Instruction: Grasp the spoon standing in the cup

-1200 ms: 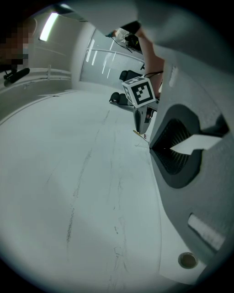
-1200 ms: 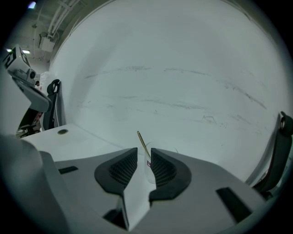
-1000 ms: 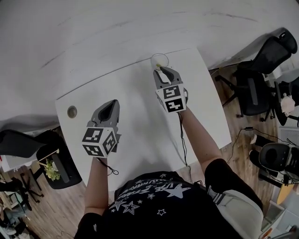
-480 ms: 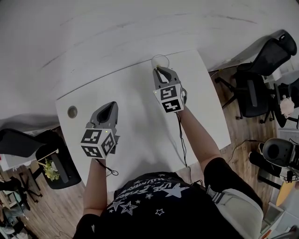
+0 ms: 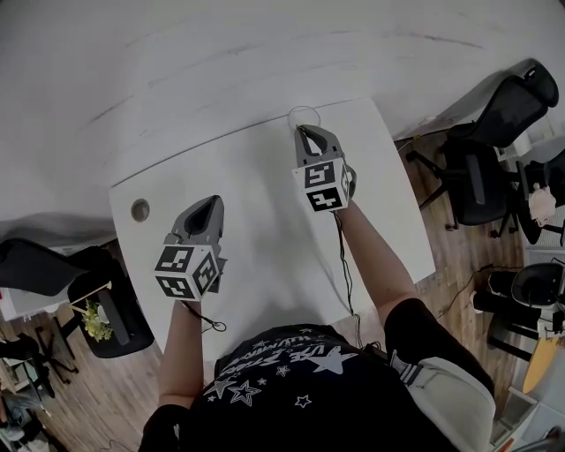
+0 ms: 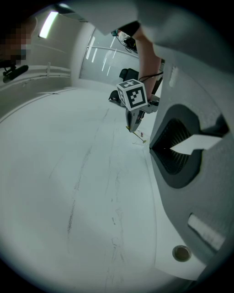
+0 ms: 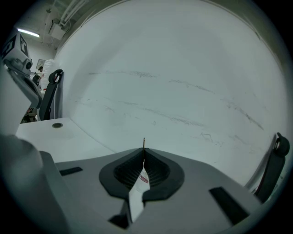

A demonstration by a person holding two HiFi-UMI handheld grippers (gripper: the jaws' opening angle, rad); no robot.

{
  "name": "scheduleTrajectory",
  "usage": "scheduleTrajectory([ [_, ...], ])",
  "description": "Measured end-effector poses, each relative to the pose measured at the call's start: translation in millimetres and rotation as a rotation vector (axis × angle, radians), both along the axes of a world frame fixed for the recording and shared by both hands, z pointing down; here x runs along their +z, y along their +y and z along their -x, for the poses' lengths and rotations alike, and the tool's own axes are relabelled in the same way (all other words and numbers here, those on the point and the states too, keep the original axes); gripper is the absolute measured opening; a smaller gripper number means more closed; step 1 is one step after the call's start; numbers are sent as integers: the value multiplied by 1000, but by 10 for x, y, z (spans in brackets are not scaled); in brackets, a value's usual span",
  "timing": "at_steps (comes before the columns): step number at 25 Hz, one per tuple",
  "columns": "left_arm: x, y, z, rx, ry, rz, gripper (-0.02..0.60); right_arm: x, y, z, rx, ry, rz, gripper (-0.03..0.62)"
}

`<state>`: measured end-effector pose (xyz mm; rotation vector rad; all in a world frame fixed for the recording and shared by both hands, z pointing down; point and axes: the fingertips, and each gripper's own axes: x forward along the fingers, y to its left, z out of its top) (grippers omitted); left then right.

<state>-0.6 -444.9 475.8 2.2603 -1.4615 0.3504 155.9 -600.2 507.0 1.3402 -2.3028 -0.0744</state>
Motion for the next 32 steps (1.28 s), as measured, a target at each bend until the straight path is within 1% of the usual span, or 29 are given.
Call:
scheduleTrajectory([
  [8, -150, 90, 2, -9, 1, -38, 8, -250, 77, -35, 2, -18, -45, 14],
  [16, -359, 272, -6, -8, 4, -86, 8, -617, 280, -65, 1, -78, -88, 15],
  [24, -591, 641, 70, -15, 19, -138, 8, -1025, 711, -41, 6, -79, -177, 14],
  [32, -720, 1058, 230, -1, 36, -175, 8, -1211, 1197, 81, 27, -107, -222, 14],
])
